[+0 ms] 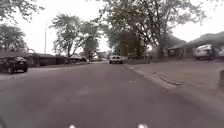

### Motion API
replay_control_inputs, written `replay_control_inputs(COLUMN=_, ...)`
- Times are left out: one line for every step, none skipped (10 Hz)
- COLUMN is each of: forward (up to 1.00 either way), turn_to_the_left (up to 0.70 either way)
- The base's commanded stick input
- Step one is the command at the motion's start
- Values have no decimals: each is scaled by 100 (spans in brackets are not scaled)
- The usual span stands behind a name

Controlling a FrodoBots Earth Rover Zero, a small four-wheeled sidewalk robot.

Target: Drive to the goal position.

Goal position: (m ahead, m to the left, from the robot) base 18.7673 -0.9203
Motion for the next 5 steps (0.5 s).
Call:
replay_control_inputs(forward=8, turn_to_the_left=0)
replay_control_inputs(forward=7, turn_to_the_left=0)
replay_control_inputs(forward=7, turn_to_the_left=0)
replay_control_inputs(forward=7, turn_to_the_left=0)
replay_control_inputs(forward=7, turn_to_the_left=0)
